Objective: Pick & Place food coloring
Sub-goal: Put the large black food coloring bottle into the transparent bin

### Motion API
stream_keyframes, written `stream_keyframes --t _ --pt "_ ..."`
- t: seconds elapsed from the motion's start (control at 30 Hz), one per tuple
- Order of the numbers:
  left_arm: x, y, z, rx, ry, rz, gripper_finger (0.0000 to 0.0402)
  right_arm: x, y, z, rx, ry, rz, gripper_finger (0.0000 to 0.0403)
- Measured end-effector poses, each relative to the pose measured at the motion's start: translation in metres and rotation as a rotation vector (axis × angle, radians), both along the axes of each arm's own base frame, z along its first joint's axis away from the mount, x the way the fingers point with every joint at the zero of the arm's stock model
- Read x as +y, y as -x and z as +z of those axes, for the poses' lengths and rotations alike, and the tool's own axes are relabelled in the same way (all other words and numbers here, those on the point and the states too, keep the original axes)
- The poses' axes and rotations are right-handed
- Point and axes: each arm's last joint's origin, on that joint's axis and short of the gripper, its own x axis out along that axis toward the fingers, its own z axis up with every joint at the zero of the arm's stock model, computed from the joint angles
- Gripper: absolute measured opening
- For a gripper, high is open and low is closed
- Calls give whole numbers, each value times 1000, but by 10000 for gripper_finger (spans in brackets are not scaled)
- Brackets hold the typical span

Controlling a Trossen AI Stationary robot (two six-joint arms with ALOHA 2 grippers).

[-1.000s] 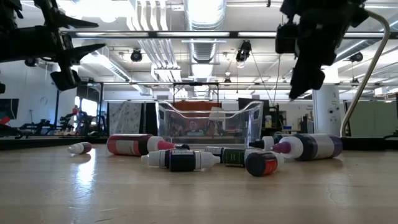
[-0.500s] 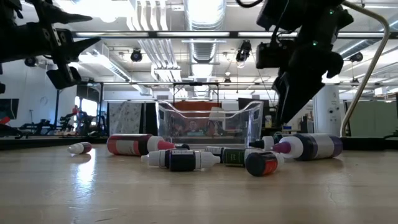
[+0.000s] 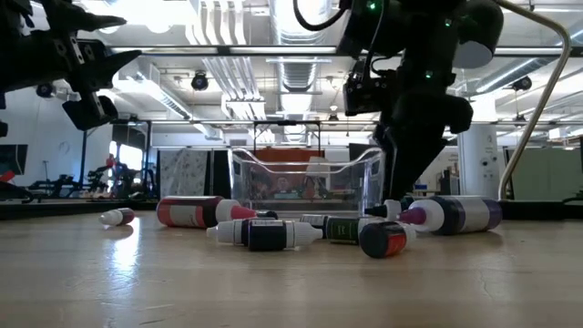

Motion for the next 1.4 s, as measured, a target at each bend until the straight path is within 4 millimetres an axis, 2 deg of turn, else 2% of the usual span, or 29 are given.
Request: stream_keyframes --t 0.3,0.63,0.87,0.97,1.07,1.23,1.33,1.4 --pt "0 0 0 -1 0 -1 154 7 -1 -20 66 23 38 208" --pt "0 0 0 -1 0 3 154 7 1 -22 77 28 41 205" --pt "0 0 0 -2 -6 4 154 6 3 -25 77 37 -3 140" --pt "0 0 0 -2 -8 4 154 6 2 -21 50 20 -56 136" --pt "0 0 0 0 -8 4 154 7 -2 -2 -25 -7 -110 136" --pt "0 0 0 2 -8 4 154 2 -8 64 -317 50 -261 137" --pt "0 0 0 3 -8 4 154 -13 -9 106 -539 88 -405 148" --pt "0 0 -1 5 -8 4 154 -30 -8 123 -621 88 -484 152"
